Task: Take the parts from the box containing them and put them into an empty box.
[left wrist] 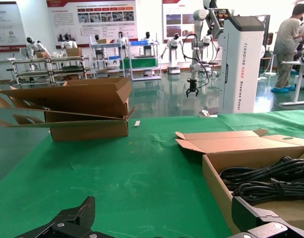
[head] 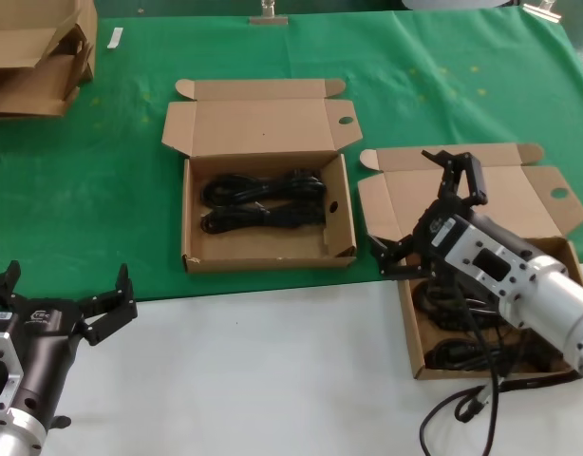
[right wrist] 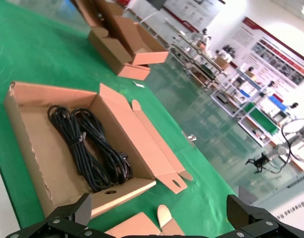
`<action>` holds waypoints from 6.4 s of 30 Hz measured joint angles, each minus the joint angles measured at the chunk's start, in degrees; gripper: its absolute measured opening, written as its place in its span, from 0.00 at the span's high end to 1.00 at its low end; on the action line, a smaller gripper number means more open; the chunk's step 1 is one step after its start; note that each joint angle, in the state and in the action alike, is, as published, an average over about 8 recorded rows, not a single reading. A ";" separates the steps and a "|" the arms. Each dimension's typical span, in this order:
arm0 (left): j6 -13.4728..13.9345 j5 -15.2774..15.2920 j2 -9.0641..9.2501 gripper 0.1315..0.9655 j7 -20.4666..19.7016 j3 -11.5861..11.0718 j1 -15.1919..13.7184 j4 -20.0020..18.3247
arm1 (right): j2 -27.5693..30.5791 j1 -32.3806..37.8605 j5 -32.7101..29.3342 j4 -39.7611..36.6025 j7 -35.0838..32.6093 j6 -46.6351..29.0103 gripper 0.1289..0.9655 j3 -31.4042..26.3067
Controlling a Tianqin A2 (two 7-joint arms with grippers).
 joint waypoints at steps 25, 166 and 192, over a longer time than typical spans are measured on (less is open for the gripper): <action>0.00 -0.01 0.00 0.00 0.00 0.00 0.00 0.00 | -1.82 -12.23 12.16 5.78 2.66 7.45 0.00 5.77; 0.00 -0.02 0.00 0.00 0.02 0.00 0.00 0.00 | -4.39 -29.54 29.39 13.97 6.43 18.01 0.00 13.93; 0.00 -0.02 0.00 0.00 0.02 0.00 0.00 0.00 | -4.39 -29.54 29.39 13.97 6.43 18.01 0.00 13.93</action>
